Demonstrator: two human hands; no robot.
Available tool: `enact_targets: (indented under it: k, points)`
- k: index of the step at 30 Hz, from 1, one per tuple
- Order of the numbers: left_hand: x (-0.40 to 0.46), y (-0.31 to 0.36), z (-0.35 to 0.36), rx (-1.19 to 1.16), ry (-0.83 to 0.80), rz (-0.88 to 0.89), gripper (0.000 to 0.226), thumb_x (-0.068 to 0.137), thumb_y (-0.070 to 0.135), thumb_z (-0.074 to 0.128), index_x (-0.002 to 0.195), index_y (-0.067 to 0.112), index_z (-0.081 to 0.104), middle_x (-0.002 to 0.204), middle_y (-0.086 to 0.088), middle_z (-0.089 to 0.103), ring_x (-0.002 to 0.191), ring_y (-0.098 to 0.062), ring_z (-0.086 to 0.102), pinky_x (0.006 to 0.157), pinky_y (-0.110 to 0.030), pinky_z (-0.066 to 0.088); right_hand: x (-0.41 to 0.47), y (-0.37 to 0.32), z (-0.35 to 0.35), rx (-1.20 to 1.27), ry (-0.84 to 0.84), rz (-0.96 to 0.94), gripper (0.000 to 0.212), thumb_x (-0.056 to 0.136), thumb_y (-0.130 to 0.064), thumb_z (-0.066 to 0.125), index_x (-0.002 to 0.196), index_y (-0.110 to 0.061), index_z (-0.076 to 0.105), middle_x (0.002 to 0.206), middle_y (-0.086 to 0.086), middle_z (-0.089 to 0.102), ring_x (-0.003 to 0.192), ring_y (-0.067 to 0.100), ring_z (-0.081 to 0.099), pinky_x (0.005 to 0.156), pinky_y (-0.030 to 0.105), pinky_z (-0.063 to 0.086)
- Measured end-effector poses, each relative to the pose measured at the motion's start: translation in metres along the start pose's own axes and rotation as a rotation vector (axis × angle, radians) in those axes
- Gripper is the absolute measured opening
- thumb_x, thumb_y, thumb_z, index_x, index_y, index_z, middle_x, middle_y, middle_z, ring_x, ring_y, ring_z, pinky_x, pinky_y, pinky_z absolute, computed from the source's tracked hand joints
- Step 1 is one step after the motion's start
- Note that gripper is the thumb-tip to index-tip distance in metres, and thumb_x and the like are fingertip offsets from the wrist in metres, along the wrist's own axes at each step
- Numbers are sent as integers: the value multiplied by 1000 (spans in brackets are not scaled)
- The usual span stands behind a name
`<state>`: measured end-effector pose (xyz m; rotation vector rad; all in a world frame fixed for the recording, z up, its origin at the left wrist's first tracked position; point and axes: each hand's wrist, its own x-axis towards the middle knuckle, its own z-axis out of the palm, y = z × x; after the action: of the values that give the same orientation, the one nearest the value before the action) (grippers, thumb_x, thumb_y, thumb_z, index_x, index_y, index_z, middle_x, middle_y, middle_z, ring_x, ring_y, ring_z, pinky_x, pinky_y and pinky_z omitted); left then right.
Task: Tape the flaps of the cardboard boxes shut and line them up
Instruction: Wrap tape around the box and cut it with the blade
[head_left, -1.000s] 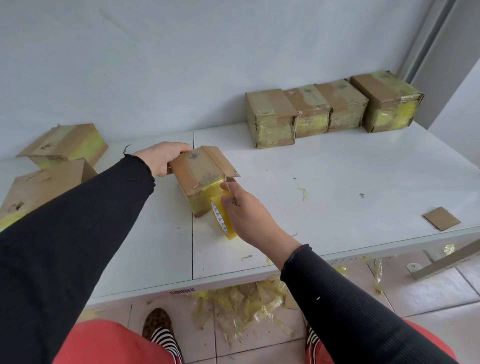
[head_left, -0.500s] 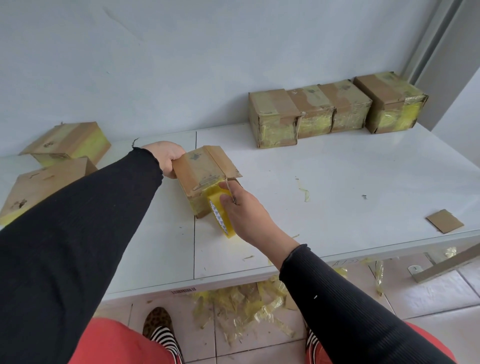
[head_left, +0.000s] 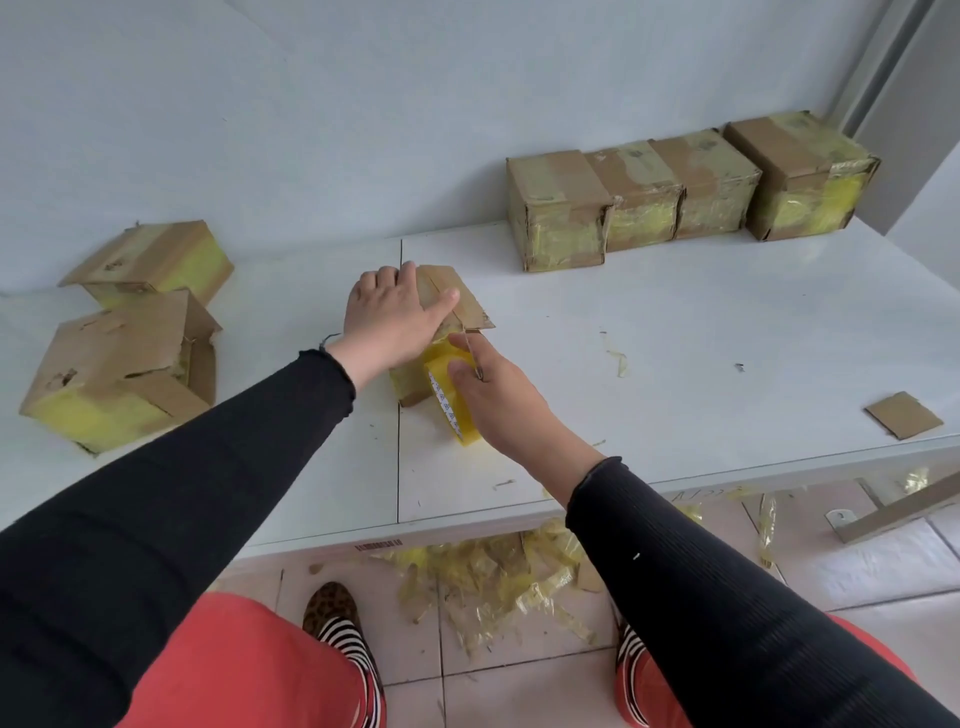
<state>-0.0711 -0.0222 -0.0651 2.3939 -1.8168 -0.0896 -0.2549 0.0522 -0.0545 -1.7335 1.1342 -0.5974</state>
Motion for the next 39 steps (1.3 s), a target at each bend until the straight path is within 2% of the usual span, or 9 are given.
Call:
enact_targets:
  k: [2, 6, 10, 18, 23, 28, 31, 36, 39]
  points:
    - [5, -3, -3, 4, 3, 32, 87, 97, 77, 24, 156, 13, 29, 158, -17, 38, 145, -37, 30, 118, -46, 24, -4, 1, 1, 74, 14, 3, 46, 109, -28, 39, 153, -20, 31, 124, -4, 54, 113, 19, 54, 101, 38, 44]
    - [16, -5, -20, 25, -180, 63, 125, 77, 98, 16, 164, 9, 7, 172, -14, 10, 159, -30, 7, 128, -45, 7, -10, 6, 4, 144, -47, 114, 25, 109, -30, 42, 128, -15, 42, 90, -4, 52, 73, 12, 48, 61, 26, 35]
    - [9, 18, -13, 46, -192, -31, 149, 60, 108, 17, 163, 2, -6, 171, -19, -8, 159, -32, -10, 128, -48, -2, -14, 6, 2, 116, -71, 95, 36, 109, -31, 42, 110, 4, 51, 89, 7, 48, 80, 21, 44, 71, 33, 33]
    - [-2, 24, -1, 41, 1, -22, 126, 76, 100, 26, 162, 9, 12, 170, -24, 5, 159, -37, 0, 128, -51, 4, -19, 7, -4, 81, -94, 171, 34, 107, -42, 42, 80, -21, 42, 74, -4, 44, 73, 21, 44, 73, 37, 34]
    - [1, 5, -27, -238, -146, 24, 128, 59, 104, 44, 148, 12, 37, 155, -14, 34, 152, -37, 18, 121, -50, 20, -21, 7, -12, 142, -116, 175, 32, 107, -44, 44, 91, -17, 48, 80, 1, 44, 74, 19, 42, 72, 35, 32]
    - [2, -63, -45, -14, -453, 195, 138, 48, 108, 52, 160, 51, -6, 171, 2, -22, 154, -14, -27, 125, -46, -10, -21, 9, -14, 141, -133, 179, 49, 106, -46, 44, 111, 1, 58, 89, 5, 51, 81, 20, 48, 76, 36, 37]
    - [-7, -62, -36, -34, -427, 188, 141, 46, 92, 68, 159, 53, -8, 171, 5, -4, 157, -15, -8, 125, -45, 9, -22, 8, -15, 121, -155, 169, 49, 106, -47, 44, 111, 0, 60, 90, 5, 51, 83, 20, 49, 77, 37, 37]
    - [-1, -64, -57, -658, -552, 118, 94, 61, 65, 75, 148, 46, 48, 148, 9, 53, 140, -11, 44, 114, -31, 34, -25, -6, -26, 344, 2, -60, 30, 108, -41, 45, 93, -18, 58, 81, 0, 51, 67, 13, 47, 59, 27, 40]
    - [-5, -65, -63, -850, -685, 54, 68, 68, 60, 74, 124, 25, 63, 122, -4, 62, 112, -22, 52, 108, -37, 40, -23, -10, -36, 511, 37, -233, 31, 106, -44, 45, 101, -19, 63, 90, 2, 55, 80, 11, 49, 62, 15, 42]
